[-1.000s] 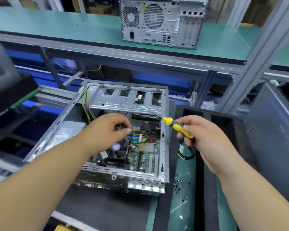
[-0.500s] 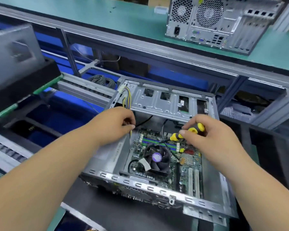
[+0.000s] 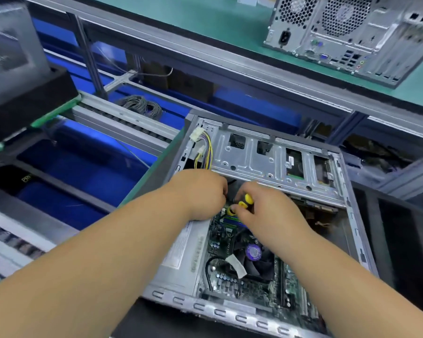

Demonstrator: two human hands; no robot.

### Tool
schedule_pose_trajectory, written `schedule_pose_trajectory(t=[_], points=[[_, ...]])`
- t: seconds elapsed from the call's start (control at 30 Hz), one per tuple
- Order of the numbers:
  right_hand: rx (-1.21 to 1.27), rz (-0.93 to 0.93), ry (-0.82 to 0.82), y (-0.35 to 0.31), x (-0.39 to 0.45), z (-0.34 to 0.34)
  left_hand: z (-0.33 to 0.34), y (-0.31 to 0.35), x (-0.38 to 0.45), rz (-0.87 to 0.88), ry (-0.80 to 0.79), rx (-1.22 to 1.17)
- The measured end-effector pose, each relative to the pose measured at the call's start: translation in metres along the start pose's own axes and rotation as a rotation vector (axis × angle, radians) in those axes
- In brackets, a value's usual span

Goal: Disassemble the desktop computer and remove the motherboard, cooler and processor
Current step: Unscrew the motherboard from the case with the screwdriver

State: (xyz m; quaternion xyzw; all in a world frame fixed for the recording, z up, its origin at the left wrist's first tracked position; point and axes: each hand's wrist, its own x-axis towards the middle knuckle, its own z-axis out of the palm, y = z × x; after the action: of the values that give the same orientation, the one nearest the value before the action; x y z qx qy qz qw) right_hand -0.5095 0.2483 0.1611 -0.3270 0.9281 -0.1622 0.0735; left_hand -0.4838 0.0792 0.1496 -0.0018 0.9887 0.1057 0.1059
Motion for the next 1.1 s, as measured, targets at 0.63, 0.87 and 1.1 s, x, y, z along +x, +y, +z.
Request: schedule_pose_trajectory(t=[0.63,0.87,1.1], points=[[-0.066,-0.097,-0.021,0.0018,0.0028,0.0092,-0.0061,0.0052,-0.0025,-0.058,-0.051,0.046],[-0.071,-0.107,-0.019,0.0016,0.0028,0.0097,-0.0079,0.0066,-0.0032,-0.083,-0.059,0.024],[-0.078,-0.116,-0.019,0.0016,0.0026,0.0095,-0.0074,0.0064,-0.003,-0.077,-0.06,0.02]])
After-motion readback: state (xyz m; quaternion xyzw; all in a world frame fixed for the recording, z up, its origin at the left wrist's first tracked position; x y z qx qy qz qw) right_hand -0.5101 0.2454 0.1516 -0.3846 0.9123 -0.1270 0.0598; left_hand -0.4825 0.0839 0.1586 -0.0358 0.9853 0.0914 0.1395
